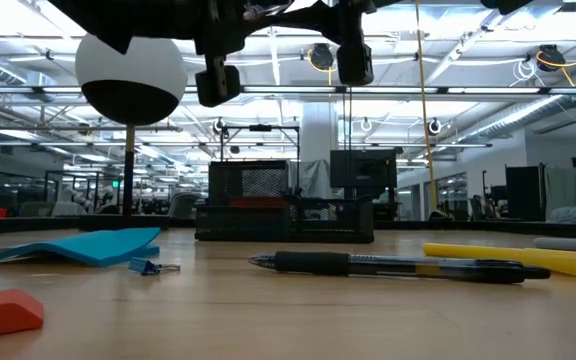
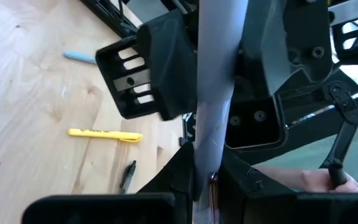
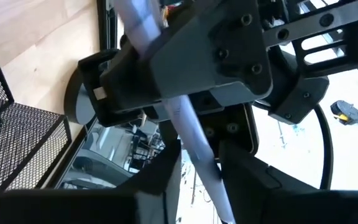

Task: Pick and place office supplies into organizer
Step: Put the violet pen into the black desk organizer

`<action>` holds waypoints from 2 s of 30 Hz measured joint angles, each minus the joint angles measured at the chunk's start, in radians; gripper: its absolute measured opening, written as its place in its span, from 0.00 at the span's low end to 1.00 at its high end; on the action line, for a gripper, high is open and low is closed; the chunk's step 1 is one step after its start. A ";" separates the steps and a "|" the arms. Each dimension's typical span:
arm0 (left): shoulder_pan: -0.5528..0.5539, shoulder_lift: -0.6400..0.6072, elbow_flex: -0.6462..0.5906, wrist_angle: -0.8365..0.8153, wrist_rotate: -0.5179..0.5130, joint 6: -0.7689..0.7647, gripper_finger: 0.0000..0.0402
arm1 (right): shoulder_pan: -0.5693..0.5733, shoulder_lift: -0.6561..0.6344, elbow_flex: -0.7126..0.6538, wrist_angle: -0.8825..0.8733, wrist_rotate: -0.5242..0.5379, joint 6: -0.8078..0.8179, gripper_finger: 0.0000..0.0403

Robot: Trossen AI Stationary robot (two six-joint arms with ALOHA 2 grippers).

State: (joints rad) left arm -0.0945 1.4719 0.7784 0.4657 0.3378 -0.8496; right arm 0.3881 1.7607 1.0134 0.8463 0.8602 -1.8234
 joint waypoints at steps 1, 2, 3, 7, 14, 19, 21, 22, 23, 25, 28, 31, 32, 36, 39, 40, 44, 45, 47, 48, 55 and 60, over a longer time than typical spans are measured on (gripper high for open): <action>0.000 0.000 0.000 0.000 -0.003 0.001 0.10 | -0.002 0.000 0.000 0.001 -0.002 0.008 0.22; 0.000 0.000 0.000 0.000 -0.002 0.000 0.10 | -0.003 0.000 0.000 0.000 -0.003 0.014 0.19; 0.000 0.000 0.000 0.000 -0.002 -0.002 0.10 | -0.004 0.000 0.000 -0.002 -0.003 0.018 0.16; -0.001 0.000 0.000 0.000 0.005 -0.009 0.10 | -0.005 0.000 0.000 -0.012 -0.002 0.012 0.09; 0.000 0.000 0.000 0.000 0.001 0.013 0.11 | -0.004 0.000 -0.001 -0.008 0.000 0.046 0.09; 0.001 0.000 0.000 0.000 -0.002 0.027 0.11 | -0.004 0.000 -0.001 -0.012 0.001 0.050 0.09; 0.001 0.000 0.000 0.000 -0.003 0.028 0.11 | -0.004 0.000 -0.001 -0.021 0.002 0.047 0.09; 0.003 0.000 0.000 -0.001 -0.003 0.029 0.11 | -0.004 0.000 -0.001 -0.028 0.002 0.045 0.09; 0.005 0.000 0.000 -0.001 -0.004 0.031 0.11 | -0.004 0.000 -0.001 -0.029 0.001 0.043 0.11; 0.009 0.001 0.000 -0.001 -0.007 0.053 0.11 | -0.001 0.000 0.001 -0.023 0.001 0.051 0.19; 0.012 0.001 0.000 0.009 -0.008 0.071 0.10 | 0.006 0.000 0.001 -0.004 -0.002 0.056 0.33; 0.016 0.000 0.000 0.011 -0.007 0.073 0.10 | 0.016 0.000 0.001 0.002 -0.004 0.048 0.40; 0.018 0.000 0.000 0.011 -0.007 0.073 0.10 | 0.019 0.000 0.001 0.003 -0.005 0.043 0.41; 0.018 0.000 0.000 0.022 -0.006 0.062 0.10 | 0.026 0.000 0.001 -0.005 -0.023 0.039 0.37; 0.018 0.000 0.000 0.022 0.000 0.057 0.10 | 0.027 0.000 0.001 -0.006 -0.026 0.035 0.28; 0.018 0.000 0.000 0.022 0.002 0.055 0.10 | 0.028 0.000 0.001 -0.007 -0.026 0.035 0.25; 0.018 -0.001 0.000 0.017 0.011 0.033 0.10 | 0.031 0.000 0.000 -0.025 -0.025 0.017 0.11; 0.018 -0.001 0.000 0.014 0.013 0.025 0.10 | 0.032 0.000 -0.001 -0.032 -0.025 0.014 0.08; 0.017 -0.001 0.000 0.013 0.014 0.022 0.10 | 0.032 0.000 -0.001 -0.039 -0.029 0.013 0.08; 0.017 -0.001 0.000 0.013 0.014 0.022 0.10 | 0.032 0.000 -0.001 -0.039 -0.034 0.015 0.08; 0.016 -0.001 0.000 0.018 0.013 0.051 0.10 | 0.031 0.000 -0.001 -0.023 -0.091 0.087 0.23; 0.013 -0.001 0.000 0.015 0.010 0.050 0.10 | 0.023 0.000 -0.001 -0.026 -0.120 0.083 0.24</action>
State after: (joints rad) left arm -0.0818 1.4712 0.7788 0.4808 0.3476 -0.7994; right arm 0.4107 1.7603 1.0126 0.8201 0.7404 -1.7401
